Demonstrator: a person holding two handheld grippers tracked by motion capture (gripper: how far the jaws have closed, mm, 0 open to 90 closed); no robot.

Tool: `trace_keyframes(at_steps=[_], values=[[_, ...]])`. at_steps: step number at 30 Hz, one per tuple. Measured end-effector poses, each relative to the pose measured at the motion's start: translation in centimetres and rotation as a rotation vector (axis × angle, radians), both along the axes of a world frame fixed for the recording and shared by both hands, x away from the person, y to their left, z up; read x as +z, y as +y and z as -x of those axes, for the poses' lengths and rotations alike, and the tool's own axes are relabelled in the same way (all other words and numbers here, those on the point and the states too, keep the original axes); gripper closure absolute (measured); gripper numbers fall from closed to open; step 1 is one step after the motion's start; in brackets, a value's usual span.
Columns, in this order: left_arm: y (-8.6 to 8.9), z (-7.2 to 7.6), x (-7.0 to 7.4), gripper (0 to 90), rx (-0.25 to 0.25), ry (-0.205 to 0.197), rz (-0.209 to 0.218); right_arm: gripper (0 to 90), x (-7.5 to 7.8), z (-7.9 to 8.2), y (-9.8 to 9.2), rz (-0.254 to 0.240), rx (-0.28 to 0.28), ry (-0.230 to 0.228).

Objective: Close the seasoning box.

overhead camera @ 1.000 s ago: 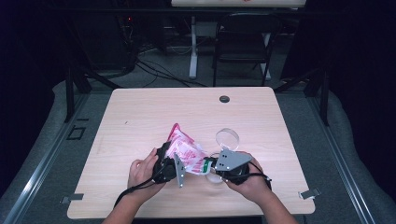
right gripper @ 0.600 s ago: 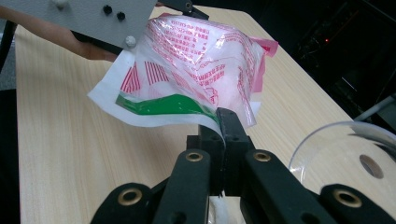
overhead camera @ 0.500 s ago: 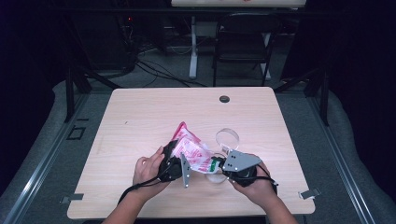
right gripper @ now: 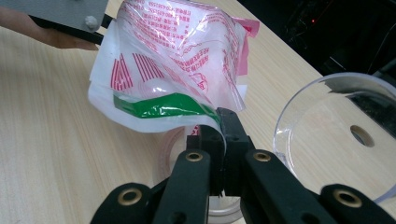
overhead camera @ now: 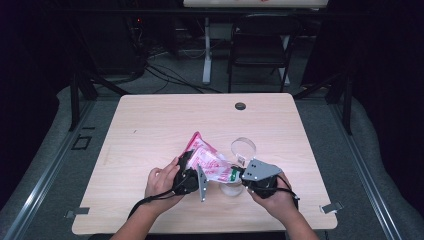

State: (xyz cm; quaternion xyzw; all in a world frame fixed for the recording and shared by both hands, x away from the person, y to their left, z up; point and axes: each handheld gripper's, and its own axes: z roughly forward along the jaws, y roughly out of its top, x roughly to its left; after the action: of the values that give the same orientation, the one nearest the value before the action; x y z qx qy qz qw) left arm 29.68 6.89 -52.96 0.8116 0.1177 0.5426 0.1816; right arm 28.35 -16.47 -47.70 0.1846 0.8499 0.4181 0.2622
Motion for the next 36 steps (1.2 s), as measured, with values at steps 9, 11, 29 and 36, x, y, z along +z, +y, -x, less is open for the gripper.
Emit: trace_keyframes(at_steps=[9,11,29,36], values=[[0.0,-0.1,-0.3,61.5,0.002,0.011,0.005,90.0,-0.4,-0.2,-0.1,0.011,-0.005,0.013],[0.0,-0.1,-0.3,61.6,0.002,0.009,0.005,90.0,-0.4,-0.2,0.0,0.013,-0.007,0.011],[0.5,0.4,0.8,61.8,0.02,-0.043,-0.034,90.0,-0.2,-0.1,0.4,0.005,0.013,-0.005],[0.5,0.6,1.0,62.0,0.023,-0.062,-0.049,90.0,0.0,0.0,0.4,0.005,0.012,-0.011]])
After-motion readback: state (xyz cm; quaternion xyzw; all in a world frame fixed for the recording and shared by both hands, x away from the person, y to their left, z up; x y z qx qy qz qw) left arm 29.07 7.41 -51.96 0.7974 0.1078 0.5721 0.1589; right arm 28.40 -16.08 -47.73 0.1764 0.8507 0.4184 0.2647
